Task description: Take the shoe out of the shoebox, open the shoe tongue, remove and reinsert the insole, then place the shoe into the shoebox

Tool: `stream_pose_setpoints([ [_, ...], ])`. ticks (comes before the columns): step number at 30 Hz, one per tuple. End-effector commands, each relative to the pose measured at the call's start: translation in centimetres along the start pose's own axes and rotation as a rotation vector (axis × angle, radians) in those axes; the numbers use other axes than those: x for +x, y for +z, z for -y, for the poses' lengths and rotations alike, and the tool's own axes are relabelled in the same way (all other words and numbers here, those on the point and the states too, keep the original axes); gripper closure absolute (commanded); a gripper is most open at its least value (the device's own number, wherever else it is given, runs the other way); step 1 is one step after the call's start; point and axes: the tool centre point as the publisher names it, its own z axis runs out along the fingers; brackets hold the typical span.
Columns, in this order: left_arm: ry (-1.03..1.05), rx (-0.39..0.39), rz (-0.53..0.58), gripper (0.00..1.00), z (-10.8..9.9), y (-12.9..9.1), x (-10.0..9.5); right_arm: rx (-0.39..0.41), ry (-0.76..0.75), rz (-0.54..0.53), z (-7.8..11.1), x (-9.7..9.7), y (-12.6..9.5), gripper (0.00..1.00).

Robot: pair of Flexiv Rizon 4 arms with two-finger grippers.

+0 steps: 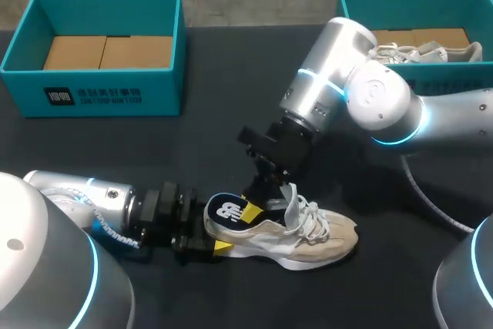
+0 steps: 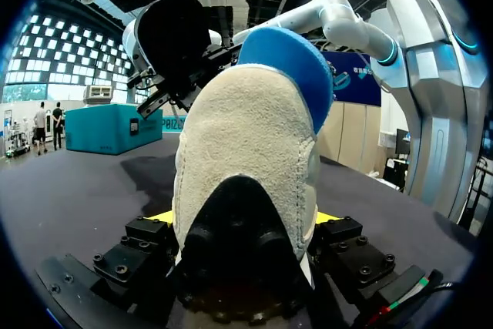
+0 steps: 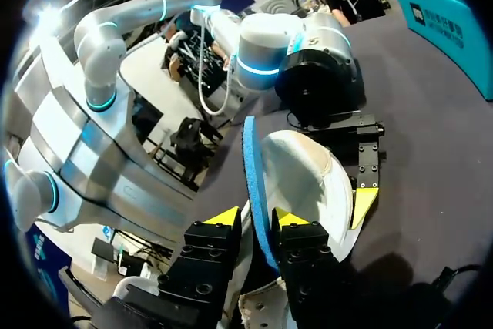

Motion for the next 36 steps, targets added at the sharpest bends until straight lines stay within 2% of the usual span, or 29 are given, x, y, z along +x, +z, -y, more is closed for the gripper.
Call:
stream_pose_setpoints([
  [1,-0.001,-0.003,-0.001,1.00,-0.3,-0.1,-0.1,0.003,0.000,-0.003,-0.1,-0.3,0.4,0.82],
  [4,-0.001,-0.003,-0.001,1.00,-0.3,-0.1,-0.1,0.006,-0.002,-0.003,-0.3,-0.3,0.4,0.98],
  [5,-0.001,-0.003,-0.001,1.00,-0.3,-0.1,-0.1,0.007,-0.002,-0.003,-0.3,-0.3,0.4,1.00],
  [10,-0.001,-0.003,-0.001,1.00,-0.3,-0.1,-0.1,0.006,-0.009,0.005,-0.3,0.0,0.4,1.00],
  [21,-0.001,-0.003,-0.001,1.00,-0.3,-0.1,-0.1,0.032,-0.070,0.062,-2.6,0.6,-1.5,1.00],
  [31,-0.001,-0.003,-0.001,1.00,-0.3,-0.1,-0.1,-0.037,-0.132,0.088,-4.9,0.6,-3.4,1.00],
  [35,-0.001,-0.003,-0.001,1.00,-0.3,-0.1,-0.1,-0.173,-0.214,0.077,-6.0,1.6,-5.1,1.00],
  [36,-0.001,-0.003,-0.001,1.00,-0.3,-0.1,-0.1,-0.173,-0.214,0.077,-6.0,1.6,-5.1,1.00],
])
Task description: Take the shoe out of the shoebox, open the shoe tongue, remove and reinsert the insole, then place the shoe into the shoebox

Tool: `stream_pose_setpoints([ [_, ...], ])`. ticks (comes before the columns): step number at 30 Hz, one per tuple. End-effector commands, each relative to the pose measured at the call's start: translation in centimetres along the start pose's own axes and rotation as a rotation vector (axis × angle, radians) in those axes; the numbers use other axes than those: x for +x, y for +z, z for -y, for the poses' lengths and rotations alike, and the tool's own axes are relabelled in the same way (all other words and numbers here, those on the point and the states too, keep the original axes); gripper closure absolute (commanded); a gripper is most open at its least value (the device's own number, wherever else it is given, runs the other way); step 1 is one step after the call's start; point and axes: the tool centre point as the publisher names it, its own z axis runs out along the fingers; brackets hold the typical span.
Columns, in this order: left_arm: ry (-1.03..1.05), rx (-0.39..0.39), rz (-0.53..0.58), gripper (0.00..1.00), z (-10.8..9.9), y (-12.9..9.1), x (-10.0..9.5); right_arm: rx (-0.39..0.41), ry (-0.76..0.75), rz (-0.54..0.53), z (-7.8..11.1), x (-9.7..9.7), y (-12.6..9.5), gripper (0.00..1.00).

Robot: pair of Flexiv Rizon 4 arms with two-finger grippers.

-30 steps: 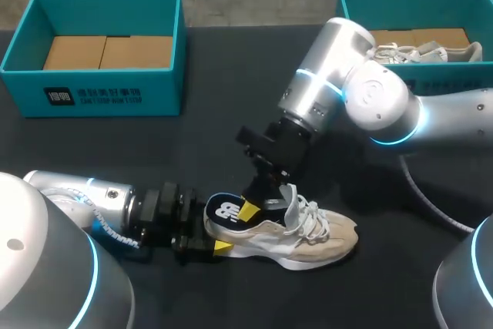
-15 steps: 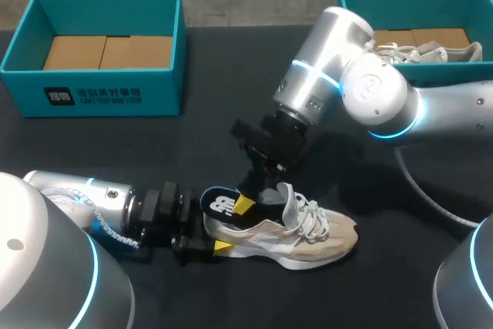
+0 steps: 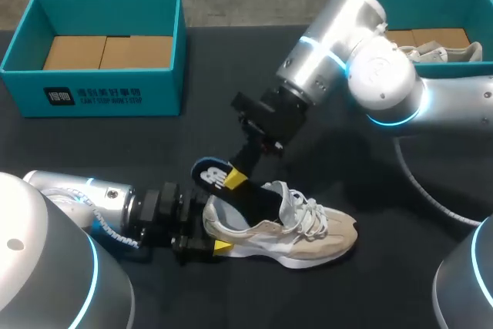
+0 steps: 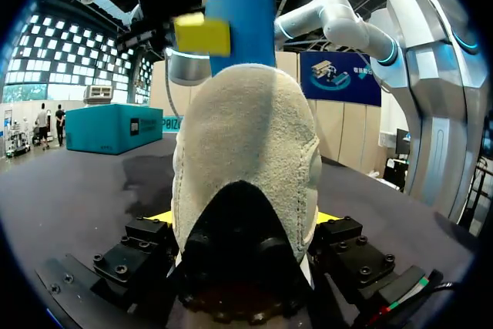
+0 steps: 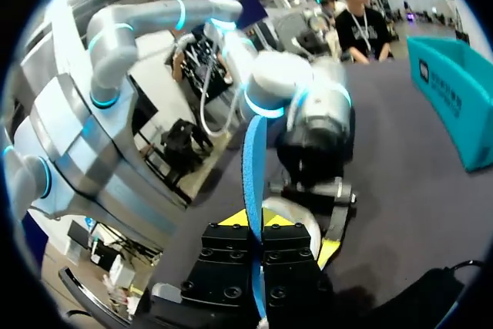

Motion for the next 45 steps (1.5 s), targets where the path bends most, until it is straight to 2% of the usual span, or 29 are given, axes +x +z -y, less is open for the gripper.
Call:
stream_pose_setpoints([
  [1,-0.001,-0.002,-0.002,1.00,-0.3,0.0,-0.1,-0.074,-0.034,0.007,0.4,0.9,-1.1,1.00],
  [17,-0.001,-0.002,-0.002,1.00,-0.3,0.0,-0.1,-0.074,-0.034,0.007,0.4,0.9,-1.1,1.00],
  [23,-0.001,-0.002,-0.002,1.00,-0.3,0.0,-0.1,-0.134,-0.046,-0.011,-2.4,-0.8,-1.9,1.00],
  [24,-0.001,-0.002,-0.002,1.00,-0.3,0.0,-0.1,-0.168,-0.051,-0.009,-2.7,-0.8,-2.2,1.00],
  [31,-0.001,-0.002,-0.002,1.00,-0.3,0.0,-0.1,-0.227,-0.074,0.060,-4.4,0.0,-4.0,1.00],
  [37,-0.001,-0.002,-0.002,1.00,-0.3,0.0,-0.1,-0.247,-0.069,0.112,-6.1,1.0,-5.9,1.00],
  [42,-0.001,-0.002,-0.002,1.00,-0.3,0.0,-0.1,-0.239,-0.082,0.172,-8.2,3.0,-7.6,1.00],
  [45,-0.001,-0.002,-0.002,1.00,-0.3,0.0,-0.1,-0.264,-0.090,0.202,-9.2,4.4,-8.9,1.00],
])
